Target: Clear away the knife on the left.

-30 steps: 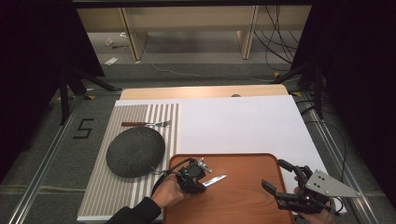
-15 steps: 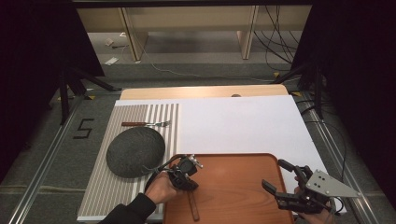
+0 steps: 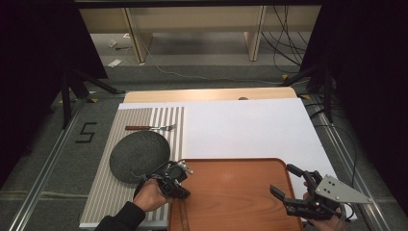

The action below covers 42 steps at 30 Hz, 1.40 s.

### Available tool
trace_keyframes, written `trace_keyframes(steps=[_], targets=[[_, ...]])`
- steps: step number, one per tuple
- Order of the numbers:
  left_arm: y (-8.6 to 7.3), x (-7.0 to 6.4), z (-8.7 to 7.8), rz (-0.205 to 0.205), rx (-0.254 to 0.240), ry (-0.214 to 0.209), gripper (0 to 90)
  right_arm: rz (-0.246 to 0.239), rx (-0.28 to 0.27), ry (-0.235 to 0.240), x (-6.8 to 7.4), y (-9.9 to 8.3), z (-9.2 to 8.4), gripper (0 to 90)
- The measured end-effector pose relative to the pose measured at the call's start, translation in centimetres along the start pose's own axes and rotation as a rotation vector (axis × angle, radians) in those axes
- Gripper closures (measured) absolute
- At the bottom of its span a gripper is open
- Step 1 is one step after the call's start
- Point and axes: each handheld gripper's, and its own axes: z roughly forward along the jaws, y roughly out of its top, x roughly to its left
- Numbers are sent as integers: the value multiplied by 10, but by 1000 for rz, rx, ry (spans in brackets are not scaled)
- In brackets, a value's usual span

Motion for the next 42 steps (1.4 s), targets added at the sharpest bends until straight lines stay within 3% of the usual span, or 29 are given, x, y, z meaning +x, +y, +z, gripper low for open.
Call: trace_keyframes(steps=[21, 27, 30, 31, 32, 34, 35, 36, 39, 42], targets=[[-14, 11, -8, -41, -15, 18, 898, 4, 3, 4, 0, 0, 1, 185], [-13, 8, -13, -37, -86, -28, 794, 6, 3, 4, 0, 0, 1, 186], [-12, 6, -15, -41, -122, -39, 632, 5, 3, 4, 0, 0, 1, 185], [-11, 5, -17, -46, -144, -46, 632, 5, 3, 4, 0, 0, 1, 185], [-10, 4, -19, -42, -191, -52, 519, 4, 2, 4, 0, 0, 1, 185], [-10, 2, -22, -43, -229, -47, 421, 6, 1, 4, 0, 0, 1, 185], [-10, 2, -22, -43, -229, -47, 396, 6, 1, 4, 0, 0, 1, 185], [-10, 1, -25, -51, -269, -49, 366, 4, 3, 4, 0, 0, 1, 185], [-10, 0, -28, -49, -301, -46, 326, 4, 3, 4, 0, 0, 1, 185], [-11, -2, -35, -42, -373, -52, 296, 4, 3, 3, 0, 0, 1, 185]])
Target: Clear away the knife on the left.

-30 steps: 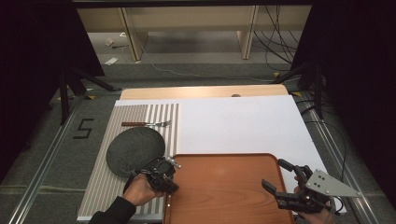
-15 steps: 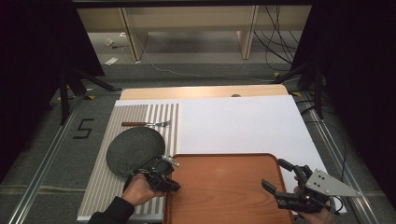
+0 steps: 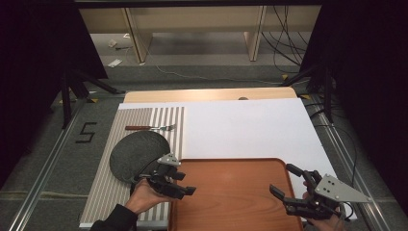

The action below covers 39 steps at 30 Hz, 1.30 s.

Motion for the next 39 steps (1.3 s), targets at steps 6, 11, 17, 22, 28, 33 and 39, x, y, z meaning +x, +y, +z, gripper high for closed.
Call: trace_keyframes(steps=[6, 11, 17, 22, 28, 33, 39], targets=[[0, -5, -10, 22, -135, 7, 254, -2, -2, -1, 0, 0, 0, 185], [-1, -6, -19, 29, -239, 8, 227, -1, -3, -1, 0, 0, 0, 185], [-5, -5, -30, 37, -367, -1, 205, -1, -4, 0, 0, 0, 0, 185], [-9, -6, -37, 48, -418, 5, 199, -1, -4, -1, 0, 0, 0, 185], [-16, -7, -43, 65, -459, 16, 195, -1, -4, -1, 0, 0, 0, 185], [-23, -7, -48, 70, -486, 31, 189, -1, -4, -2, 0, 0, 0, 185], [-32, -8, -53, 80, -500, 56, 177, 1, -6, -4, 0, 0, -1, 185]])
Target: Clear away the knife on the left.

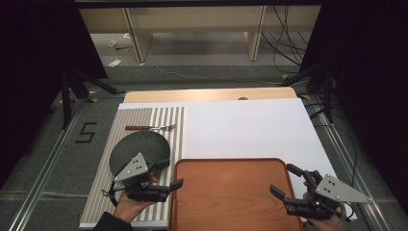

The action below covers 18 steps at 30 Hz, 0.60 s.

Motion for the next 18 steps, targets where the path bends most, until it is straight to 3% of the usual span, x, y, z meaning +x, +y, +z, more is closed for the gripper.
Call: trace_keyframes(steps=[8, 18], targets=[[-8, -5, -11, 6, -7, 29, 168, 4, -3, -1, 1, 0, -1, 185], [-8, -6, -7, 18, 8, 31, 167, 7, -4, -3, -1, 0, -1, 184]])
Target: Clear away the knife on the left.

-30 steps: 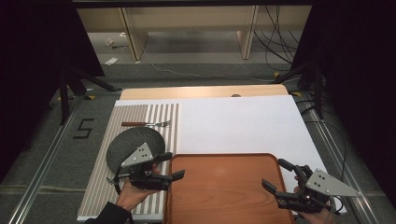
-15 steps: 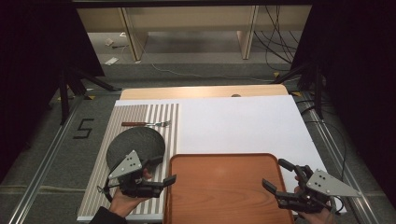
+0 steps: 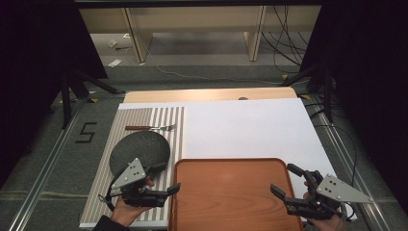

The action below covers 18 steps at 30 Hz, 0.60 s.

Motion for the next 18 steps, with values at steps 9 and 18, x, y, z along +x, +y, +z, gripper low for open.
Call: trace_keyframes(steps=[9, 18], targets=[[0, 0, 1, 8, 7, -3, 167, -1, 0, -1, 0, 0, 0, 184], [-1, 1, 2, 5, 18, -6, 164, 3, -1, -3, -1, 0, 0, 184]])
